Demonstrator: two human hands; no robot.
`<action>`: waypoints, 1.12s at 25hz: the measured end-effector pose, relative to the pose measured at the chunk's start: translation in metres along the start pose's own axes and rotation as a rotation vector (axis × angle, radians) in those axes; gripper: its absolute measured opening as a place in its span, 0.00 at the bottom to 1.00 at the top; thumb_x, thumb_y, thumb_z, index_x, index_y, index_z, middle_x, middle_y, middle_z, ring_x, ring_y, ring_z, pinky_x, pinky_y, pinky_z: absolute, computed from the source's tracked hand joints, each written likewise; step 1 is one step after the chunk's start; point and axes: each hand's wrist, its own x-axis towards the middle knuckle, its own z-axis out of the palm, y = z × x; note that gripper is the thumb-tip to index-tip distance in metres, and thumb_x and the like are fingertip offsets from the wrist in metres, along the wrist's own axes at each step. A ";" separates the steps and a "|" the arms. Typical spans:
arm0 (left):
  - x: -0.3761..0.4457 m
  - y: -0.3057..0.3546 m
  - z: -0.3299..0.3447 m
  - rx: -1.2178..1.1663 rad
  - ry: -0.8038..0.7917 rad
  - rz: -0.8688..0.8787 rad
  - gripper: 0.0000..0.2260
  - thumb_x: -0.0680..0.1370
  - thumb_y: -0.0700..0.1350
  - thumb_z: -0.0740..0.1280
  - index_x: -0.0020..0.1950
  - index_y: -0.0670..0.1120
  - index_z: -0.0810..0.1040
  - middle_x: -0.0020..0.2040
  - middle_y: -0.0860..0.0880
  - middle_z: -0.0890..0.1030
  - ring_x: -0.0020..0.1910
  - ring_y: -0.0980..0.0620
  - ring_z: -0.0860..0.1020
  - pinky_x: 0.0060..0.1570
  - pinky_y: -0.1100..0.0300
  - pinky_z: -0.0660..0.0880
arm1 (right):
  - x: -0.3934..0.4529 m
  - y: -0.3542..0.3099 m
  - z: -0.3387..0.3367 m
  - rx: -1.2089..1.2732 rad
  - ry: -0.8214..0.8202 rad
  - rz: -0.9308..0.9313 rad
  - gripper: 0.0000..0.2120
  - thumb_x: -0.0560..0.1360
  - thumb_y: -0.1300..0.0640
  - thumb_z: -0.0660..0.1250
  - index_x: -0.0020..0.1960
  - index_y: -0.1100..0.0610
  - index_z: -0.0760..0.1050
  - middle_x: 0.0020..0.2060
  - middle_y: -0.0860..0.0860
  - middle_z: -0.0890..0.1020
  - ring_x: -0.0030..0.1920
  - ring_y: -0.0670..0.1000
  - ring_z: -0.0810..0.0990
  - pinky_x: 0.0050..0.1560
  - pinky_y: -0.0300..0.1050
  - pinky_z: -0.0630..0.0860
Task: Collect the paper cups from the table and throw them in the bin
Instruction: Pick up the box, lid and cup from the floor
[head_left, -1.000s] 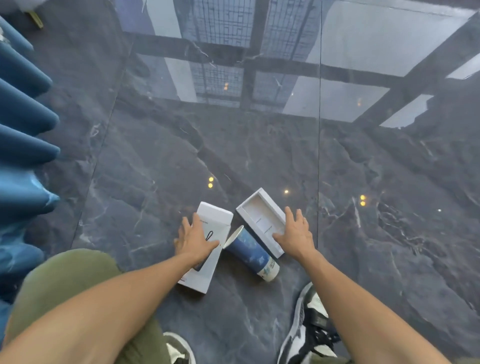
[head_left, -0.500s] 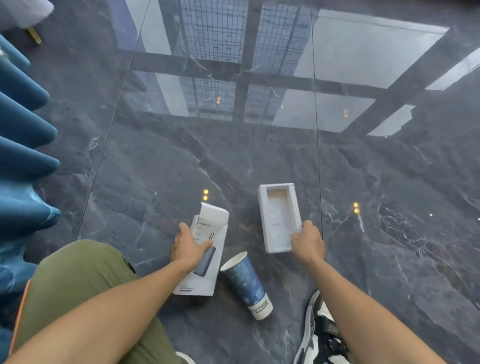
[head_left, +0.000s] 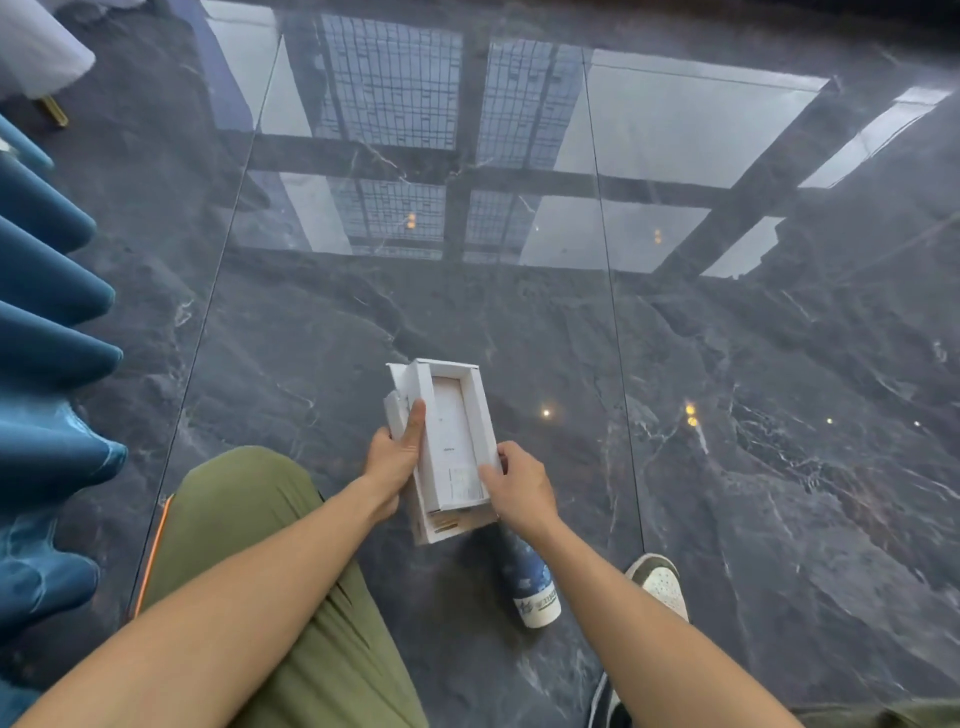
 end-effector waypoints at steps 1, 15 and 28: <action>-0.002 0.000 0.003 -0.016 -0.036 -0.006 0.31 0.74 0.67 0.70 0.63 0.44 0.75 0.54 0.47 0.85 0.51 0.48 0.84 0.43 0.56 0.78 | -0.002 0.002 0.002 -0.026 0.021 -0.004 0.09 0.79 0.49 0.63 0.52 0.55 0.74 0.47 0.50 0.81 0.47 0.54 0.82 0.52 0.59 0.82; -0.001 -0.018 0.004 0.293 0.094 0.081 0.33 0.68 0.50 0.82 0.64 0.45 0.65 0.58 0.48 0.77 0.58 0.44 0.78 0.59 0.49 0.76 | -0.028 0.054 -0.013 -0.019 0.223 0.038 0.37 0.77 0.37 0.65 0.80 0.53 0.61 0.73 0.52 0.67 0.73 0.54 0.68 0.72 0.55 0.69; -0.016 -0.038 0.030 0.611 0.008 0.049 0.36 0.65 0.54 0.82 0.62 0.48 0.64 0.61 0.47 0.78 0.61 0.42 0.78 0.62 0.42 0.76 | -0.016 0.098 -0.013 -0.089 0.078 0.252 0.46 0.76 0.44 0.71 0.83 0.55 0.47 0.72 0.58 0.69 0.69 0.61 0.73 0.64 0.58 0.74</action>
